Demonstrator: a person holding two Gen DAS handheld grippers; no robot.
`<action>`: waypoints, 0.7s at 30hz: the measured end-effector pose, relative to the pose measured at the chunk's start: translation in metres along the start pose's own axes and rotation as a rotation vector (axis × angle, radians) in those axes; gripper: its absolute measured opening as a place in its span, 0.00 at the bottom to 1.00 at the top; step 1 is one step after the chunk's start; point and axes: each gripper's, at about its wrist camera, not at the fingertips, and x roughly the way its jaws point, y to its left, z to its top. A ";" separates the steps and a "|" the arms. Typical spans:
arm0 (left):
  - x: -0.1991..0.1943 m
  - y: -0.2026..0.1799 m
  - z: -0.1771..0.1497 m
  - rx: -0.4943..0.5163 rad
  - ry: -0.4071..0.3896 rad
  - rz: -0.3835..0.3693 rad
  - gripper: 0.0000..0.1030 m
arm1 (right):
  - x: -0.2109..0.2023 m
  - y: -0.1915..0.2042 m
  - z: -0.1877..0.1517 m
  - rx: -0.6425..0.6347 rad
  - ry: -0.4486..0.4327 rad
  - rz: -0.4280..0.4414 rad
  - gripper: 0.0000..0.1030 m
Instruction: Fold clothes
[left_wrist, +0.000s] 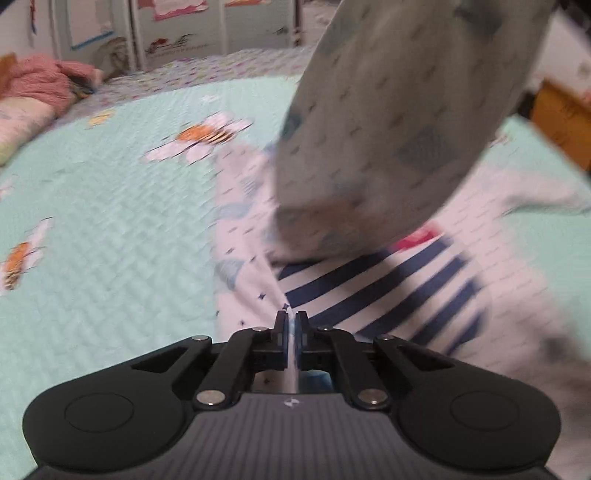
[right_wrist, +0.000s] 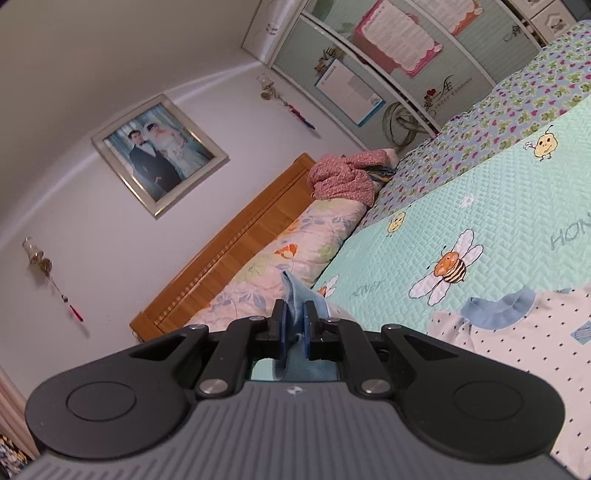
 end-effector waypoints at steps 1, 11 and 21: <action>-0.003 -0.004 0.002 0.018 -0.001 -0.009 0.03 | 0.000 0.000 0.003 -0.001 -0.001 -0.001 0.10; -0.018 0.017 -0.034 -0.156 0.057 -0.190 0.55 | 0.010 0.009 0.016 0.005 0.041 0.046 0.10; -0.087 0.106 -0.114 -0.631 0.020 -0.255 0.55 | 0.067 0.066 -0.073 -0.376 0.528 0.079 0.10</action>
